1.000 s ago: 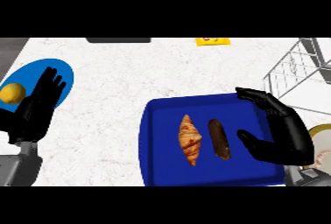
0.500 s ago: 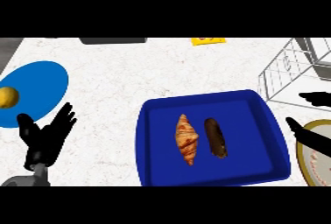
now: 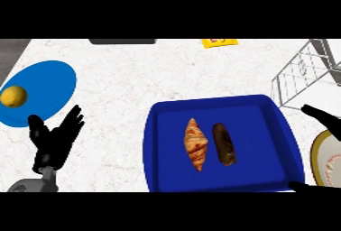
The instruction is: Pick the sweet potato from the tray and place it in the tiered shelf
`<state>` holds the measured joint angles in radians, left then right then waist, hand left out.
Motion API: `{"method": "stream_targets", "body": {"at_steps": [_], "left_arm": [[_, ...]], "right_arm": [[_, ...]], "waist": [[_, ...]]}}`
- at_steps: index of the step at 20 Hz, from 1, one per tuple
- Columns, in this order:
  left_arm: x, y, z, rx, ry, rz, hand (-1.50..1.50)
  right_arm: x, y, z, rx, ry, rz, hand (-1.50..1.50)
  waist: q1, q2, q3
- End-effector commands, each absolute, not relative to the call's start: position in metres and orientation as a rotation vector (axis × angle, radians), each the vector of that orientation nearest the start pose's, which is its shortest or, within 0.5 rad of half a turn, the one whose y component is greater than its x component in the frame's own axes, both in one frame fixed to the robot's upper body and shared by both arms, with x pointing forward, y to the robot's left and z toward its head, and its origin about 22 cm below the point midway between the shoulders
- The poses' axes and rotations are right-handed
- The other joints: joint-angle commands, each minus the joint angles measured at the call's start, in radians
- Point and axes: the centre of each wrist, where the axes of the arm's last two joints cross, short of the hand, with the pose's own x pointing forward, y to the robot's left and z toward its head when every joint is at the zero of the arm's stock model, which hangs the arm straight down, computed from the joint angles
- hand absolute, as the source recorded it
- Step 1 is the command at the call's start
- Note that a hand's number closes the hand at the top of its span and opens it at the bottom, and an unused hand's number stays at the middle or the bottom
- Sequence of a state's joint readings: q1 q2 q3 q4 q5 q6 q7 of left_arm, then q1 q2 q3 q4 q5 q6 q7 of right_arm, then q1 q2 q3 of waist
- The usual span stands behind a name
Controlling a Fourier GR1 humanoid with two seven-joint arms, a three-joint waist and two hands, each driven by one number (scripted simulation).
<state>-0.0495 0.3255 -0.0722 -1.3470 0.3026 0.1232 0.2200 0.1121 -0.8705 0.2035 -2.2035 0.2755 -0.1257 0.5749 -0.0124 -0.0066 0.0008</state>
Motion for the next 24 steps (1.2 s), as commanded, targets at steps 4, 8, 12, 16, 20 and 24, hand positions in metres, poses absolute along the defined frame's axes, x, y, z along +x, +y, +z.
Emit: {"method": "stream_targets", "body": {"at_steps": [4,8,12,16,20,24], "left_arm": [[0.257,0.285,-0.019,0.076,-1.132,0.036,0.0],[0.261,0.297,-0.01,0.075,-1.134,0.003,0.0],[0.252,0.29,-0.031,0.095,-1.129,0.026,0.0],[0.261,0.285,-0.016,0.083,-1.117,0.022,0.0],[0.252,0.289,-0.039,0.072,-1.123,0.038,0.0],[0.244,0.287,-0.029,0.089,-1.111,0.037,0.0]], "right_arm": [[0.157,-0.222,0.179,-0.847,-1.206,0.931,-1.5],[0.178,-0.193,0.177,-0.945,-1.121,0.882,-1.5],[0.186,-0.165,0.162,-1.019,-1.082,0.876,-1.5],[0.215,-0.148,0.139,-1.122,-0.985,0.885,-1.5],[0.238,-0.128,0.128,-1.099,-0.902,0.892,-1.5],[0.246,-0.115,0.111,-1.109,-0.828,0.933,-1.5]], "waist": [[0.03,0.008,-0.004],[0.055,0.011,-0.005],[0.044,0.009,-0.005],[0.048,0.009,-0.004],[0.034,0.012,-0.005],[0.032,0.006,-0.002]]}}
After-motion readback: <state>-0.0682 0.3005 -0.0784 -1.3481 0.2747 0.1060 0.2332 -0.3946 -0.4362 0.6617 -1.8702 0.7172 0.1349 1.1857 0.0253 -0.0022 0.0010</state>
